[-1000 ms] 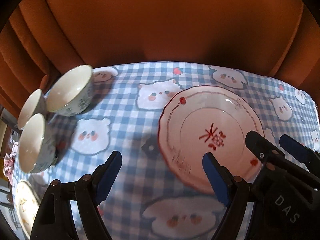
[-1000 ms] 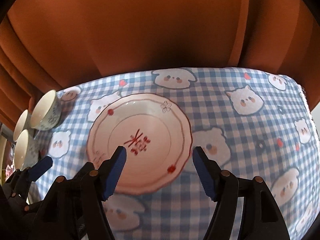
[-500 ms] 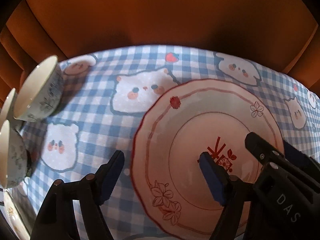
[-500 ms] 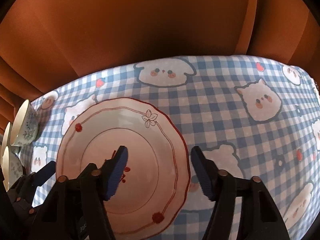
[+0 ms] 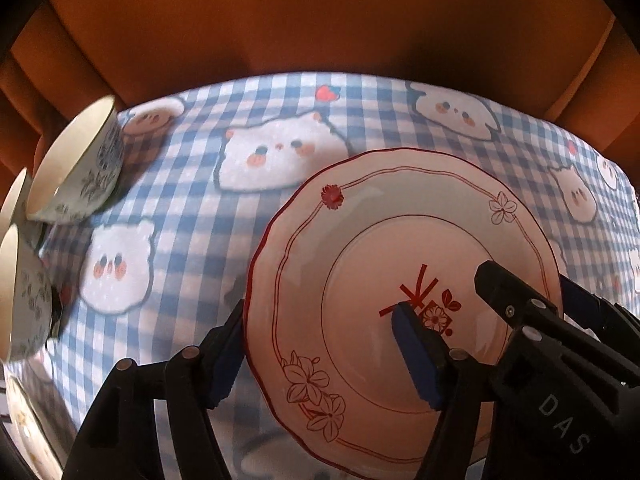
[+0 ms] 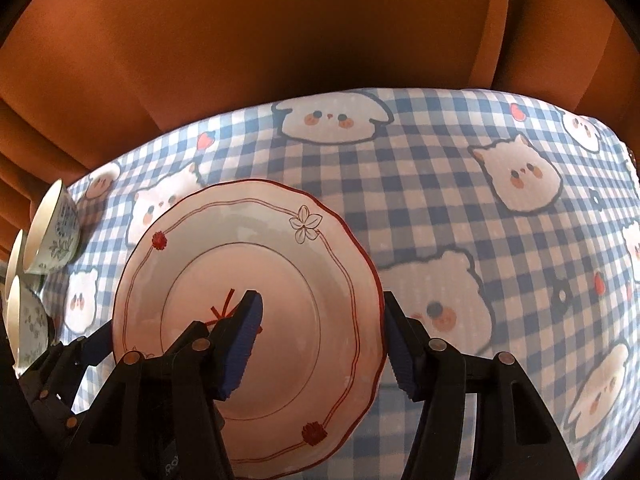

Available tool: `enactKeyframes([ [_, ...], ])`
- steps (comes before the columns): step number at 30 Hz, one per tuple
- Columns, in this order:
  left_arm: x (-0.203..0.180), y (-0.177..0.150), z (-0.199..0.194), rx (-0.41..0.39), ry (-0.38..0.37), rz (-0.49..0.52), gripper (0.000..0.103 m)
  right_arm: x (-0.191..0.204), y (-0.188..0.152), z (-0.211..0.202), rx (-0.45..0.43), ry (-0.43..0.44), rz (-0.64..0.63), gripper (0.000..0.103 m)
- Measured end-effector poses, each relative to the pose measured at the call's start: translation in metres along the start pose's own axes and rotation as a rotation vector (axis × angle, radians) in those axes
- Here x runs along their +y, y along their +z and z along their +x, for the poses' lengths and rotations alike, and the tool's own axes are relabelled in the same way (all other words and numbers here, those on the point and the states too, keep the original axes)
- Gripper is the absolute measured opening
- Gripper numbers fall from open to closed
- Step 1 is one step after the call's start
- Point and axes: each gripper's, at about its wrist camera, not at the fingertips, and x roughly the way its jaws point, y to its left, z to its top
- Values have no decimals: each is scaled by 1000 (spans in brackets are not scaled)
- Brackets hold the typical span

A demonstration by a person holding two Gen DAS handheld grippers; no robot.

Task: Organize plates and bowls
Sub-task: 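Close both grippers on the rim of the red-rimmed plate, then lift the red-rimmed plate with both grippers toward the yellow-flower plate stack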

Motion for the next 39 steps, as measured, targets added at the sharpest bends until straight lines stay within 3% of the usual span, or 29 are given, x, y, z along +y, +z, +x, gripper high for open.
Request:
enactKeyframes([
  [13, 21, -74, -37, 68, -26, 15, 71, 9, -70, -35, 81, 6, 23, 62],
  [20, 32, -94, -45, 96, -31, 21, 70, 13, -104, -47, 117, 16, 20, 62],
  [25, 32, -92, -44, 86, -32, 6, 69, 12, -106, -47, 111, 31, 17, 61],
  [30, 35, -86, -40, 87, -30, -17, 66, 8, -99, -43, 76, 15, -12, 48],
  [39, 31, -83, -38, 65, 10, -2, 67, 9, -92, -32, 89, 4, -25, 47],
])
